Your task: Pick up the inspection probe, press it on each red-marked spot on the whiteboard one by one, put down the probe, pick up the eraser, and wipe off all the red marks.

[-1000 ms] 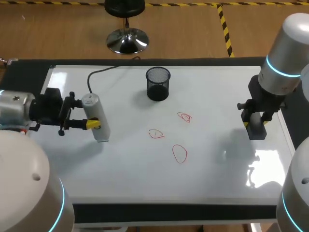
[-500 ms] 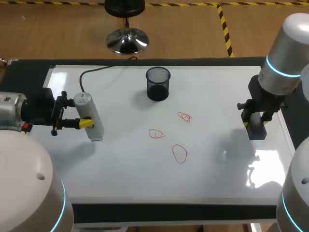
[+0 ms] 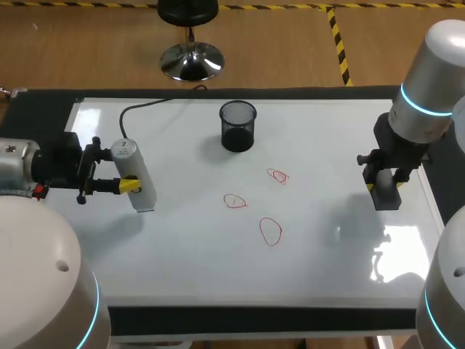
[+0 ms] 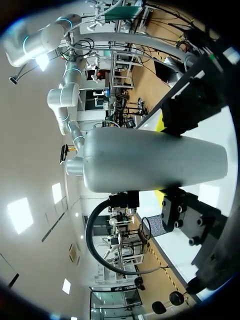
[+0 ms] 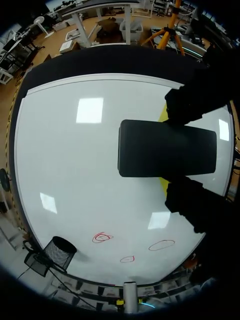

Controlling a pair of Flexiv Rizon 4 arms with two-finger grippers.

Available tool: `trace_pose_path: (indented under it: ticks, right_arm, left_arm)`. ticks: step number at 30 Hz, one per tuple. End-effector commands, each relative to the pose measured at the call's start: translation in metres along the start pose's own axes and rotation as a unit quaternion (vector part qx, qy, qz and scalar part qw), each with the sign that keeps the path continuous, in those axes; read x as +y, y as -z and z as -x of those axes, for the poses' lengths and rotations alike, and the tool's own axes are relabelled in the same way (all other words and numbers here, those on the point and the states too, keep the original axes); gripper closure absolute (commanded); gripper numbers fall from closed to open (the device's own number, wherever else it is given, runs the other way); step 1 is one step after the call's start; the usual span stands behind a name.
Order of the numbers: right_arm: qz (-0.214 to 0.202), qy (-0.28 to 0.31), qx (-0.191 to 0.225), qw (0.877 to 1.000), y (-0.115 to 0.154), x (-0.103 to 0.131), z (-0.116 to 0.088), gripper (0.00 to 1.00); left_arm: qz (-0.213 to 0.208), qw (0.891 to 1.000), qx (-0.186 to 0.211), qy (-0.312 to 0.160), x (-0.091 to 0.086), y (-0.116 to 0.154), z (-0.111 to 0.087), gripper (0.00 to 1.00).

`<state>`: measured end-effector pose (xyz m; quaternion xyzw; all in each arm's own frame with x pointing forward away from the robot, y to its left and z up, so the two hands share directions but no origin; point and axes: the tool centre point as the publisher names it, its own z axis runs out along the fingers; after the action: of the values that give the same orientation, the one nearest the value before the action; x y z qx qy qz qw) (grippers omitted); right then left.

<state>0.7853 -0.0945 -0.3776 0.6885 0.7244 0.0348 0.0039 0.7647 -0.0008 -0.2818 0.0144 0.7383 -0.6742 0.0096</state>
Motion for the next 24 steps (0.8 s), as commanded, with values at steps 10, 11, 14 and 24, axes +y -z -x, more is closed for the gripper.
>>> trace_pose_path:
  ticks: [10, 11, 14, 24]
  right_arm:
    - [0.012, -0.009, -0.013, 1.000, 0.004, -0.016, -0.021, 1.00]
    - [0.014, -0.008, -0.013, 1.000, 0.006, -0.019, -0.024, 1.00]
    - [0.023, -0.011, -0.013, 1.000, 0.010, -0.026, -0.034, 1.00]
    - [0.037, -0.003, -0.019, 0.999, 0.016, -0.038, -0.080, 1.00]
  left_arm:
    - [-0.001, 1.000, -0.001, -0.002, -0.001, 0.001, -0.001, 1.00]
    - [-0.001, 1.000, -0.001, -0.002, -0.001, 0.001, -0.001, 1.00]
    - [-0.001, 1.000, -0.001, -0.002, -0.001, 0.001, -0.001, 1.00]
    - [-0.001, 1.000, -0.001, -0.002, -0.001, 0.001, -0.001, 1.00]
